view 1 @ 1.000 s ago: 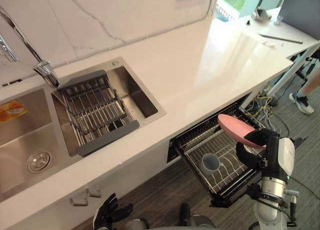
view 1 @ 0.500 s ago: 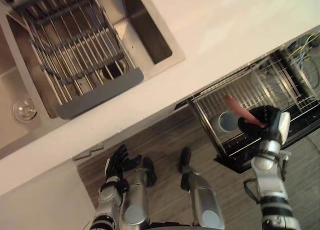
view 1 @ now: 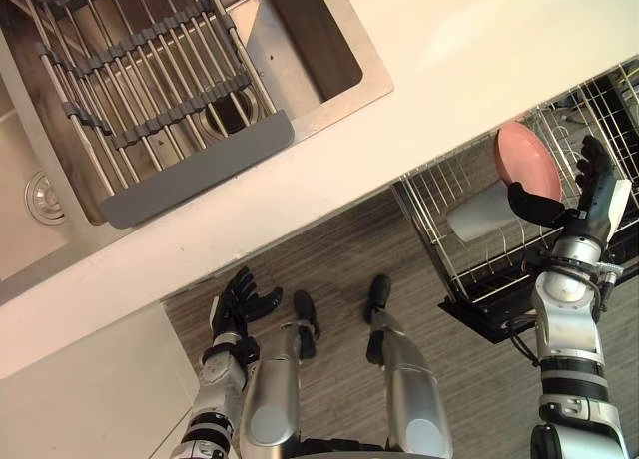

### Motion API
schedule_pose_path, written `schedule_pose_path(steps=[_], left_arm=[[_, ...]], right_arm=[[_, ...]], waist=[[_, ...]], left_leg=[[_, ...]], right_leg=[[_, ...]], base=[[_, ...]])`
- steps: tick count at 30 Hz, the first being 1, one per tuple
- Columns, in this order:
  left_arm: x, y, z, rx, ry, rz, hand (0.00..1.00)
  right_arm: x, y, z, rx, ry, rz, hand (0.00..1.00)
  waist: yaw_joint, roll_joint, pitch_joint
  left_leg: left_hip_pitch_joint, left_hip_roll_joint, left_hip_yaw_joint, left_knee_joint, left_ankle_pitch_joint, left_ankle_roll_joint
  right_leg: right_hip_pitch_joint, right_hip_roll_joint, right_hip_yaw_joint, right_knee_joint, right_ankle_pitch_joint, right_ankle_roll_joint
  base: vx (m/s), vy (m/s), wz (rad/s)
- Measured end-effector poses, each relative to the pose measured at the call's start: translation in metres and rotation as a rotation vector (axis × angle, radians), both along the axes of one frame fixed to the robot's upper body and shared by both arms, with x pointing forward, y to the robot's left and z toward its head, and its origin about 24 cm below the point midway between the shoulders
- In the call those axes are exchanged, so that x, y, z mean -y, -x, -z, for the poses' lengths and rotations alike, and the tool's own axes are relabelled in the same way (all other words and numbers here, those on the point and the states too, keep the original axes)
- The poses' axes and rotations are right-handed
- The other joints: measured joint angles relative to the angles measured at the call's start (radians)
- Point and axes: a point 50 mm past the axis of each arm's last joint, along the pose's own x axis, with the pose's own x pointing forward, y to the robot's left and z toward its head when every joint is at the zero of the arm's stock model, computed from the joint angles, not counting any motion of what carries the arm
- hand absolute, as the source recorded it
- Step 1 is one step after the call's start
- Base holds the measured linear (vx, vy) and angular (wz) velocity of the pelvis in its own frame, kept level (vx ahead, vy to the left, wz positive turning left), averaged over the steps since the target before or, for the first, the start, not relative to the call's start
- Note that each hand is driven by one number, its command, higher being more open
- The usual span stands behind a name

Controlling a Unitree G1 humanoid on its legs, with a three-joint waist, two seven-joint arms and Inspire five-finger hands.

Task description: Walk over to the sink, pick up the cup, carry it to the dishwasher, place the cup inside the dishwasher, then close the dishwasher door

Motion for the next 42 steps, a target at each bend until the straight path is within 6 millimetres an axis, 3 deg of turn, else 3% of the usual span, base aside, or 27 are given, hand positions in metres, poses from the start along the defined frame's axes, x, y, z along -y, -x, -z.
schedule_pose_path(steps=[5,9,15,17,20,22,29,32,36,42], left_arm=[[0.0,0.006,0.003,-0.01,0.005,-0.005,0.9],[0.004,0.012,0.008,-0.023,0.018,-0.013,0.9],[0.005,0.029,0.021,-0.078,0.045,-0.045,0.9],[0.001,0.036,0.025,-0.1,0.051,-0.071,0.9],[0.0,0.039,0.028,-0.113,0.053,-0.079,0.9],[-0.001,0.039,0.028,-0.116,0.052,-0.08,0.9],[-0.001,0.039,0.029,-0.133,0.038,-0.075,0.9],[-0.004,0.039,0.029,-0.142,0.029,-0.072,0.9],[-0.009,0.032,0.025,-0.129,0.013,-0.066,0.9],[-0.008,0.019,0.015,-0.069,0.016,-0.039,0.9]], right_arm=[[-0.017,0.025,-0.004,0.114,-0.02,-0.056,0.9],[-0.014,0.05,0.009,0.154,-0.11,0.03,0.9],[0.011,0.096,0.057,0.103,-0.334,0.323,0.9],[0.015,0.109,0.091,0.021,-0.475,0.391,0.9],[0.013,0.124,0.135,-0.07,-0.682,0.44,0.9],[0.009,0.127,0.149,-0.076,-0.787,0.438,0.9],[0.003,0.12,0.161,-0.05,-0.945,0.244,0.9],[-0.01,0.105,0.17,-0.045,-1.058,0.085,0.9],[0.0,0.093,0.161,0.042,-1.123,-0.104,0.9],[-0.011,0.061,0.136,0.082,-1.074,-0.366,0.9]], waist=[[-0.006,0.0,0.0],[-0.012,-0.004,-0.006],[-0.035,-0.016,-0.033],[-0.038,-0.035,-0.062],[-0.038,-0.043,-0.067],[-0.039,-0.043,-0.067],[-0.028,-0.046,-0.084],[-0.026,-0.046,-0.084],[-0.014,-0.045,-0.083],[-0.008,-0.038,-0.079]], left_leg=[[0.04,-0.001,0.01,-0.023,0.0,-0.001],[0.069,0.0,0.014,-0.033,-0.002,-0.005],[0.116,0.004,0.024,-0.034,-0.012,-0.017],[0.128,0.01,0.029,-0.033,-0.019,-0.022],[0.151,0.016,0.022,-0.031,-0.027,-0.026],[0.149,0.019,0.018,-0.028,-0.031,-0.026],[0.123,0.029,-0.004,0.009,-0.045,-0.025],[0.108,0.03,-0.014,0.019,-0.047,-0.024],[0.077,0.031,-0.021,0.025,-0.045,-0.021],[0.071,0.006,-0.046,-0.03,-0.003,-0.017]], right_leg=[[0.027,0.002,0.006,0.0,-0.006,0.0],[0.049,0.004,0.007,0.001,-0.015,0.001],[0.089,0.007,0.014,0.009,-0.036,0.006],[0.093,0.013,0.019,0.018,-0.046,0.004],[0.121,0.017,0.009,0.019,-0.056,0.002],[0.123,0.018,0.006,0.021,-0.057,0.002],[0.124,0.02,-0.013,0.022,-0.056,0.002],[0.119,0.019,-0.022,0.021,-0.056,0.002],[0.095,0.019,-0.029,0.02,-0.053,0.001],[0.083,0.003,-0.059,0.02,-0.054,-0.001]], base=[[0.01,-0.023,-0.04],[0.02,-0.017,-0.01],[0.05,-0.013,-0.05],[0.04,-0.03,-0.09],[0.01,-0.049,0.04],[-0.01,-0.022,0.03],[0.0,-0.018,0.07],[0.0,-0.024,0.1],[0.0,-0.041,0.03],[0.0,-0.048,0.16]])
